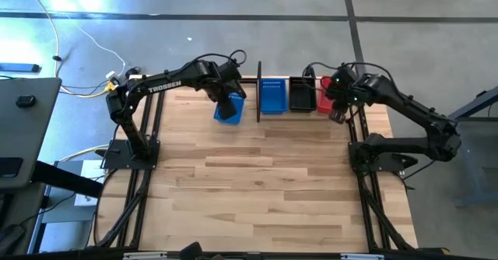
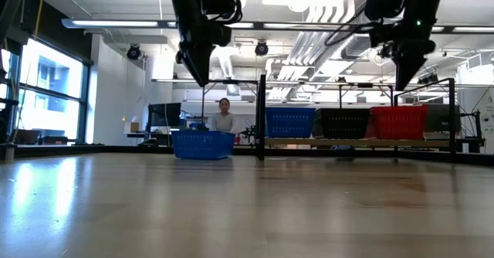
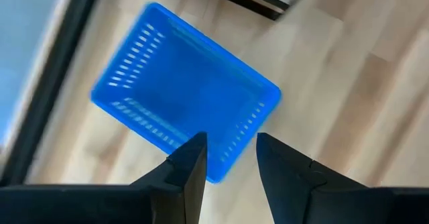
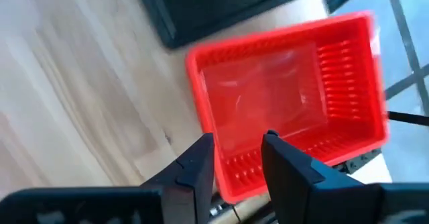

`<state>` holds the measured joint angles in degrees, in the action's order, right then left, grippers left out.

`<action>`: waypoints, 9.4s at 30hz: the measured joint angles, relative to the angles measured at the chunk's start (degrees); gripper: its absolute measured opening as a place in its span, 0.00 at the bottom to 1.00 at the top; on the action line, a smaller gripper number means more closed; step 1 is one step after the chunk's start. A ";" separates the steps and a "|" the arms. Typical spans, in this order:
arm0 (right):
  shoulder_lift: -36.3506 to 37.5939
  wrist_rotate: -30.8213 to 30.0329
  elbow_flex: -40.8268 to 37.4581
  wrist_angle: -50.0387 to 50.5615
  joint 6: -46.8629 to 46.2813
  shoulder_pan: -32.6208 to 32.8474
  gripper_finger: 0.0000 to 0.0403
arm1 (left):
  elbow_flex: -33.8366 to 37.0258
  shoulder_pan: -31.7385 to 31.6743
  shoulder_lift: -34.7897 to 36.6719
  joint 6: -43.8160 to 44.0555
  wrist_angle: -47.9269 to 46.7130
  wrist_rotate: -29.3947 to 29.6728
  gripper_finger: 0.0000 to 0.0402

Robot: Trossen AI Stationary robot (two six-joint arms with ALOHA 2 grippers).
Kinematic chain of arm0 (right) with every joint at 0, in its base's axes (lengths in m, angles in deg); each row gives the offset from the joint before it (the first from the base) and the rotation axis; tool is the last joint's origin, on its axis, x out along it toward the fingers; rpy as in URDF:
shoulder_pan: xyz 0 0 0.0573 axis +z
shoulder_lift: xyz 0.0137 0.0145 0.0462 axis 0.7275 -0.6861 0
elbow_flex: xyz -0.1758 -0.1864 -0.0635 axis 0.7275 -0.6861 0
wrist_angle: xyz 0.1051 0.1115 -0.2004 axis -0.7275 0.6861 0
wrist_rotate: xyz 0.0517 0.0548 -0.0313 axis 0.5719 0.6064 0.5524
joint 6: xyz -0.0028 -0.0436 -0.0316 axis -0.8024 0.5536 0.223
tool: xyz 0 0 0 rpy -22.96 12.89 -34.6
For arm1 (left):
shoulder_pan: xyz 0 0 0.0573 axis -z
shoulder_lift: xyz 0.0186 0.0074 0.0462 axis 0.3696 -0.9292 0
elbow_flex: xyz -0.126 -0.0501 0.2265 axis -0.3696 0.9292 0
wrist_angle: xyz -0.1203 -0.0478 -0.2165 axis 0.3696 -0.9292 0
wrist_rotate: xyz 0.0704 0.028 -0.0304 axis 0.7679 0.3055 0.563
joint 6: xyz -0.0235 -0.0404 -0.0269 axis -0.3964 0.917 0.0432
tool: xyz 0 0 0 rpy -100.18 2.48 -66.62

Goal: Stack baskets on shelf by color
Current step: Stack the blue bin on top of the other blue bin on the shelf

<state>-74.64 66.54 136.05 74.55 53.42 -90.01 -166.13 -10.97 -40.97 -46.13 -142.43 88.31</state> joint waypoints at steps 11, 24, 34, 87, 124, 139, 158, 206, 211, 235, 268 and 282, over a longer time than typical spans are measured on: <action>0.07 7.77 5.34 0.21 -11.05 0.07 0.27 | 0.02 -2.28 0.00 0.46 -5.06 -6.23 0.30; 0.04 6.90 5.34 0.19 -20.02 5.78 0.27 | 0.30 -2.08 0.00 -8.54 -5.02 -9.68 0.30; 0.04 5.05 5.31 -1.90 -23.94 8.77 0.27 | 10.31 -1.58 -0.04 -13.93 1.59 -14.19 0.30; 0.02 1.92 5.25 -7.47 -29.03 9.01 0.27 | 17.84 2.01 -6.54 -25.87 15.18 -5.80 0.14; 0.02 1.87 5.25 -10.48 -30.04 9.01 0.27 | 17.81 2.05 23.31 -11.71 32.05 9.30 0.00; 0.02 -1.37 5.25 -13.65 -30.09 8.98 0.27 | 17.31 2.69 24.08 -17.51 66.20 3.02 0.00; 0.02 -2.94 5.25 -13.54 -31.01 8.98 0.27 | -6.11 4.65 3.44 -13.51 43.31 -0.25 0.00; 0.00 -3.44 5.25 -13.48 -30.95 9.00 0.27 | -8.39 11.83 -13.51 -16.94 33.46 10.76 0.00; 0.00 -3.46 5.25 -13.48 -30.95 9.00 0.27 | -8.37 11.85 -13.51 -19.16 32.87 11.16 0.00; 0.00 -3.50 5.25 -13.48 -30.93 9.01 0.27 | -8.15 15.19 -14.59 -21.94 34.43 15.88 0.01; 0.00 -3.48 5.25 -13.48 -29.44 8.98 0.27 | -8.22 11.74 -15.10 -18.12 33.28 8.42 0.02; 0.00 -3.46 5.25 -13.46 -29.44 8.99 0.27 | -8.26 11.74 -15.02 -18.02 33.35 9.52 0.20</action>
<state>-74.64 63.08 141.30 61.09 23.98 -81.01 -174.39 0.77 -55.98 -64.15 -109.09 97.83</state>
